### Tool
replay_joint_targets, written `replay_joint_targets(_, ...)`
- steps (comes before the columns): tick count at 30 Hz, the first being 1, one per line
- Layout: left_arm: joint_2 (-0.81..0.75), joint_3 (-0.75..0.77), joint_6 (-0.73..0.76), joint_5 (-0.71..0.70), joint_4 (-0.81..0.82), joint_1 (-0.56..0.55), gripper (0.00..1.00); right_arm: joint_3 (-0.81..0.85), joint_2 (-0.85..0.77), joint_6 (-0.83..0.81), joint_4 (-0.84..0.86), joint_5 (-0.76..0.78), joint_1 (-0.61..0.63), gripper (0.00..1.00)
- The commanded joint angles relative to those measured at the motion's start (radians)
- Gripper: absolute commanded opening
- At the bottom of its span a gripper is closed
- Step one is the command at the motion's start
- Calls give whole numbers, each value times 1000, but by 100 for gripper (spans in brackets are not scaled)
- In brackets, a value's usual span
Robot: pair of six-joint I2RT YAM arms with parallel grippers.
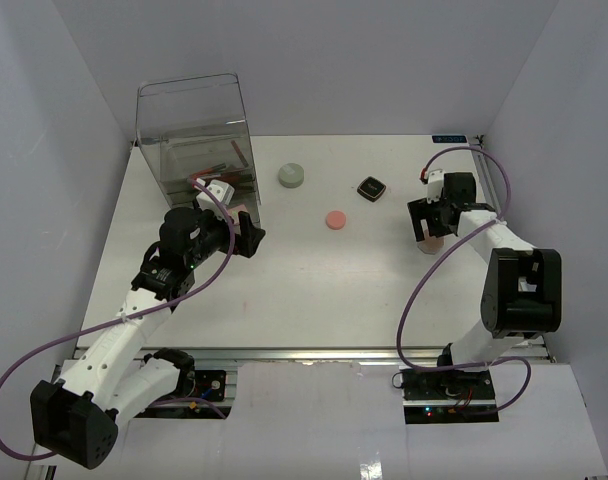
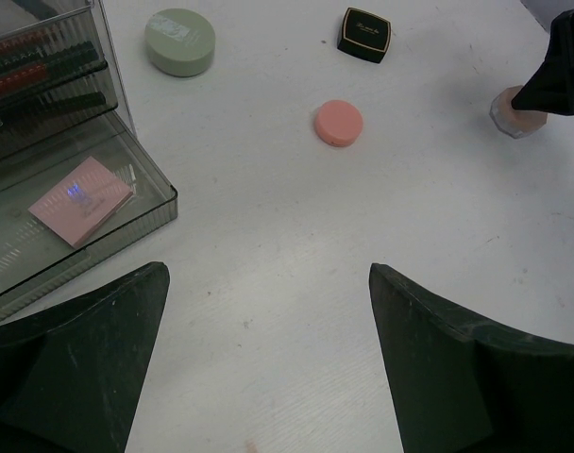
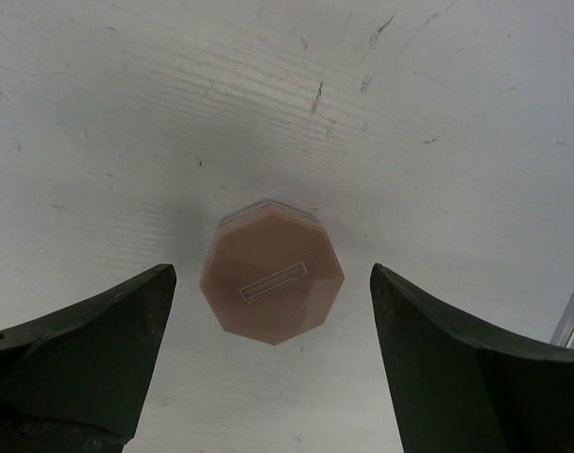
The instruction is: Organize the makeup
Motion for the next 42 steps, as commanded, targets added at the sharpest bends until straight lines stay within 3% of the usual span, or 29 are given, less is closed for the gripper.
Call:
replay_joint_targets(1,-23,-6,-5,5,12,4,98,53,35,10,-37,17,-3,90)
replay_joint_targets(16,-26,-7,-5,5,10,4,98,90,138,-53,-106,0,-3,90)
replay_joint_targets(23,-35,-10,-3,2,10,4,98,96,149,-73,-116,-31,-4,98)
replay_joint_targets(31,-52,-13,-5,-7,12,4,98,104,148,-101,-132,-56,-3,74)
replay_joint_targets(37,-63,-17,-3,-16,12,4,98,120,135,-124,-156,-103,-3,27)
replay_joint_targets(42,-85,-19,0,-39,12,4,98,119,65,-177,-185,-271,16,9)
